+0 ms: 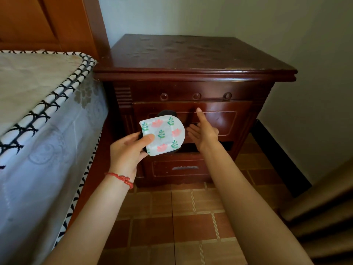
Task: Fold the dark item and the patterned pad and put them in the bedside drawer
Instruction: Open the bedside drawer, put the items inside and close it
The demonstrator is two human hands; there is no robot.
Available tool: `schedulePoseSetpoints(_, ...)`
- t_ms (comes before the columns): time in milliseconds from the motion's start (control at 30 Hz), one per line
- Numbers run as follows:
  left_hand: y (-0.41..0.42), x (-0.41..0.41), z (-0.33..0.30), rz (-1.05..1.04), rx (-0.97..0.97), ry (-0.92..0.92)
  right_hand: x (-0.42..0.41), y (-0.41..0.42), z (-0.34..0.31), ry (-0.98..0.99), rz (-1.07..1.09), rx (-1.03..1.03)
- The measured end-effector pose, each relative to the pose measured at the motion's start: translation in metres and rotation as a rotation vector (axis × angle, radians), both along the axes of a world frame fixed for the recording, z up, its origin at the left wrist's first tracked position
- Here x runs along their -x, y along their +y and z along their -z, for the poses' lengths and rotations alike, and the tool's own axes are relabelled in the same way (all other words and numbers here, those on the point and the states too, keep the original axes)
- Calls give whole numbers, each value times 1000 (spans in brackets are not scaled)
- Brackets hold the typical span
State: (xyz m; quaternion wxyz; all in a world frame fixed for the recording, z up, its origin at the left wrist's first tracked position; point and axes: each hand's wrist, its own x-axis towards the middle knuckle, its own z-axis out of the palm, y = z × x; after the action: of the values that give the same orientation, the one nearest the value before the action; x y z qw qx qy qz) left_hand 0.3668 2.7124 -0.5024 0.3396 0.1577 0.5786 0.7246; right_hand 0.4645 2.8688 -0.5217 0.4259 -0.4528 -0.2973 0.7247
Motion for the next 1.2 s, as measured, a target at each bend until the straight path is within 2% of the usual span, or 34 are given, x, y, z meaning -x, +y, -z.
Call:
schedulePoseSetpoints(333, -5, 10, 7, -13, 16, 22, 13, 11, -16, -10, -53, 93)
schedulePoseSetpoints(667, -11, 10, 4, -35, -4, 33, 13, 13, -20, -124, -46, 55)
schedulePoseSetpoints(1200, -28, -5, 9, -15, -41, 31, -1, -15, -12, -66, -13, 62)
